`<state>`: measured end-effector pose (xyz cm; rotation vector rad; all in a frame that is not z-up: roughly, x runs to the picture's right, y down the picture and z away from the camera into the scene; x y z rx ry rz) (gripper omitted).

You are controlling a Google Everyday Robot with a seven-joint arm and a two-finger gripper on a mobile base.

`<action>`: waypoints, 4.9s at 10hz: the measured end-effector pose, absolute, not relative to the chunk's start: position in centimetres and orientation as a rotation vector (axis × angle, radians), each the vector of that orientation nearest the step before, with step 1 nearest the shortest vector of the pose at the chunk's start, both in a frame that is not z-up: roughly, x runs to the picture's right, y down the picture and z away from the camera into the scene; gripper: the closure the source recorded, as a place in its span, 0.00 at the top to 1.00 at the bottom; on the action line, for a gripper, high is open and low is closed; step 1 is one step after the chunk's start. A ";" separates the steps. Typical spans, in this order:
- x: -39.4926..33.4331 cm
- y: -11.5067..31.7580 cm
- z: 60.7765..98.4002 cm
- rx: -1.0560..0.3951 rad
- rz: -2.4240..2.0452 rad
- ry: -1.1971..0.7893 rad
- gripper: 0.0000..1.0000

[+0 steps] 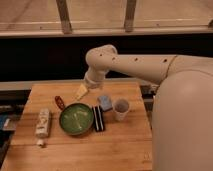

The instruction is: Pick up the ceramic bowl

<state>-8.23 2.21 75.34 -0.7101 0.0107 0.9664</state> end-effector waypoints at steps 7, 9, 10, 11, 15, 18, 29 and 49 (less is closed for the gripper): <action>-12.6 4.1 78.1 -0.732 0.849 0.046 0.80; -13.2 5.7 79.9 -0.755 0.831 0.064 0.80; -13.3 6.4 80.8 -0.780 0.832 0.058 0.80; -13.0 7.2 82.0 -0.834 0.844 0.041 0.80; -12.0 9.2 84.6 -0.974 0.879 -0.026 0.80; -12.0 10.1 85.7 -1.027 0.887 -0.039 0.80; -13.1 12.5 86.4 -1.110 0.858 -0.037 0.80; -12.5 12.1 86.6 -1.125 0.852 -0.070 0.00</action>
